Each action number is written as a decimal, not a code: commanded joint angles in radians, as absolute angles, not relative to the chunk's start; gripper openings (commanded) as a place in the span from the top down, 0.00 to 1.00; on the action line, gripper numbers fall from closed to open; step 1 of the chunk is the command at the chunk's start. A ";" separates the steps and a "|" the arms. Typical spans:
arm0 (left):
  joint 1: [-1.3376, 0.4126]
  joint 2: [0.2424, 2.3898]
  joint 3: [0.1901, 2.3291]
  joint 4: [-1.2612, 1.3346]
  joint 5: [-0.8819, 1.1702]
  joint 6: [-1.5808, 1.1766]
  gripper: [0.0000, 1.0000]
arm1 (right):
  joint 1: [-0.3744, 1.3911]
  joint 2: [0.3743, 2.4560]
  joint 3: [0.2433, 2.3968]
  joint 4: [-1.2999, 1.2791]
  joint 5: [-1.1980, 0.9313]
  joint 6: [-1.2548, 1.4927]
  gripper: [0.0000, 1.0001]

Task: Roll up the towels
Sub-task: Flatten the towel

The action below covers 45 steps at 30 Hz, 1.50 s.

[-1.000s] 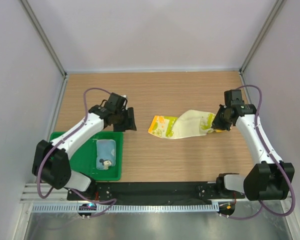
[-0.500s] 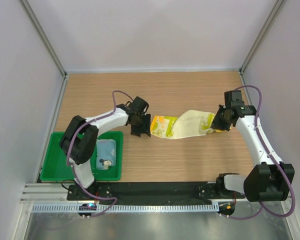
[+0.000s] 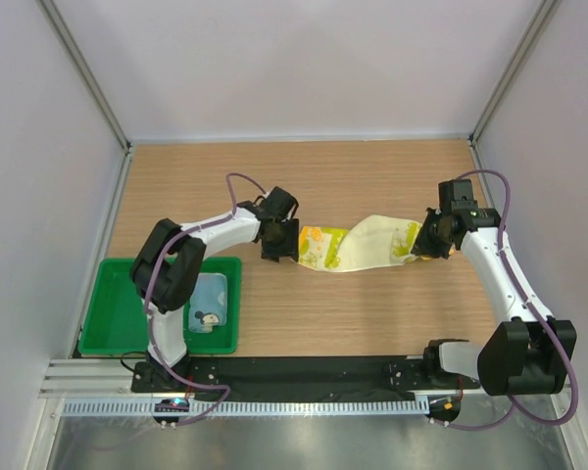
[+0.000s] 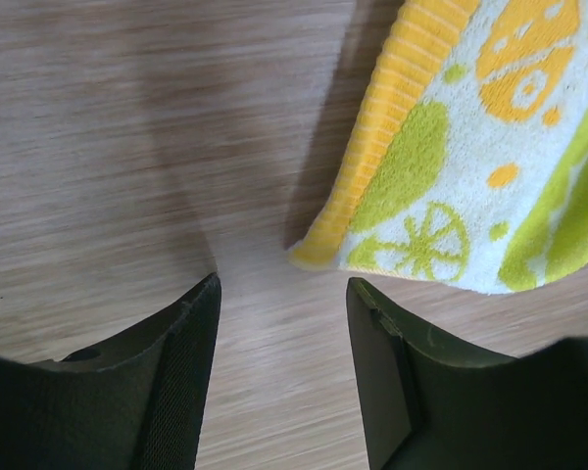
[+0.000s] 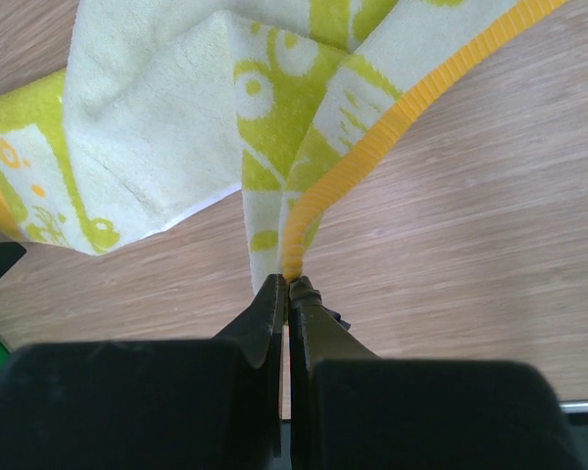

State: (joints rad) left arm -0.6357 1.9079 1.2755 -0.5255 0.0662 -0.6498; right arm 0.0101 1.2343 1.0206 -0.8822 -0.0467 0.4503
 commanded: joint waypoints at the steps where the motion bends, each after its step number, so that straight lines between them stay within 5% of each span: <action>1: -0.643 1.939 1.325 -0.503 0.012 -0.663 0.45 | 0.012 1.206 1.022 -0.856 -0.063 0.437 0.99; 9: -0.656 1.991 1.353 -0.511 0.017 -0.663 0.64 | 0.012 1.213 1.022 -0.853 -0.068 0.434 0.99; 19: -0.672 1.985 1.351 -0.499 0.058 -0.681 1.00 | 0.014 1.238 1.031 -0.845 -0.083 0.437 0.99; 45: -0.666 1.459 1.514 -0.811 0.006 -0.646 1.00 | 0.012 1.056 1.312 -1.081 -0.005 0.469 0.99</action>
